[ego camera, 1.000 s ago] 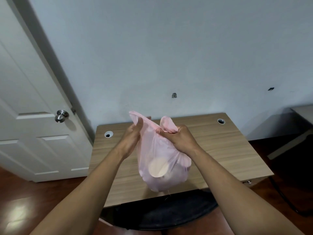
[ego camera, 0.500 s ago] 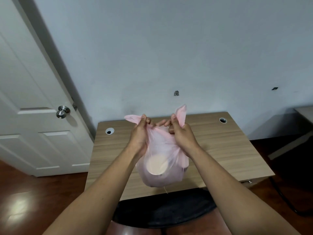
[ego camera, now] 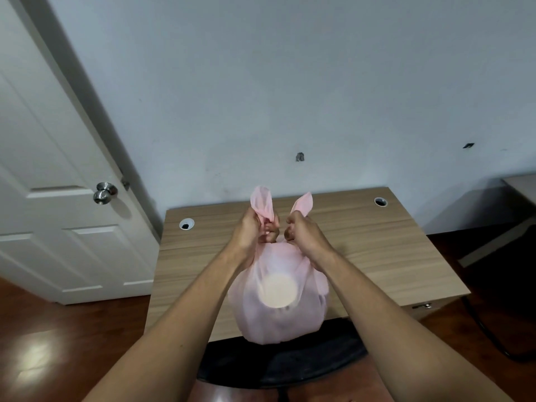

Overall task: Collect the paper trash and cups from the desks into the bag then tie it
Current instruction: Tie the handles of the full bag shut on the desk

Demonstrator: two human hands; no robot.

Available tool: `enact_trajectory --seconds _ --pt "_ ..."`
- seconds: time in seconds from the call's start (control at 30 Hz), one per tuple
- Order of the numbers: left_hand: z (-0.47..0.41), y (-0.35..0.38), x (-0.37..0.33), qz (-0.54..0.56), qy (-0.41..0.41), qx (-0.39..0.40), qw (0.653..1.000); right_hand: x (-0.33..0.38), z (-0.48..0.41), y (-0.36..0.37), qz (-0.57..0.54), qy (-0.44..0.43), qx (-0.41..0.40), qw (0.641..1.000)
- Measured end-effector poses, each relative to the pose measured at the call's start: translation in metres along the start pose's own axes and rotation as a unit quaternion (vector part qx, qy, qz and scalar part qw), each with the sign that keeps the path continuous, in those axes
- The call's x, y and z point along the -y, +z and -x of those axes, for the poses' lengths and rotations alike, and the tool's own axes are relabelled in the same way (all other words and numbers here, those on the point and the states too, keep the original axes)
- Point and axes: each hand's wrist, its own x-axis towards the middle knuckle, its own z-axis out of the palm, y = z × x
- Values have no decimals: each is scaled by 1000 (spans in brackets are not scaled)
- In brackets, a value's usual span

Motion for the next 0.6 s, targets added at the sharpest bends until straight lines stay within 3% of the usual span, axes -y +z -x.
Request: enact_trajectory --seconds 0.13,0.33,0.5,0.6 --pt "4 -3 4 -89 11 -1 996 -11 -5 -1 175 -82 41 980" --pt "5 -9 5 -187 -6 110 976 -10 6 1 352 -118 138 918" --pt "3 -11 11 -166 -10 21 986 -4 13 -1 323 -125 176 921" --pt "5 -14 15 -206 88 20 974 2 19 -2 234 -92 199 947"
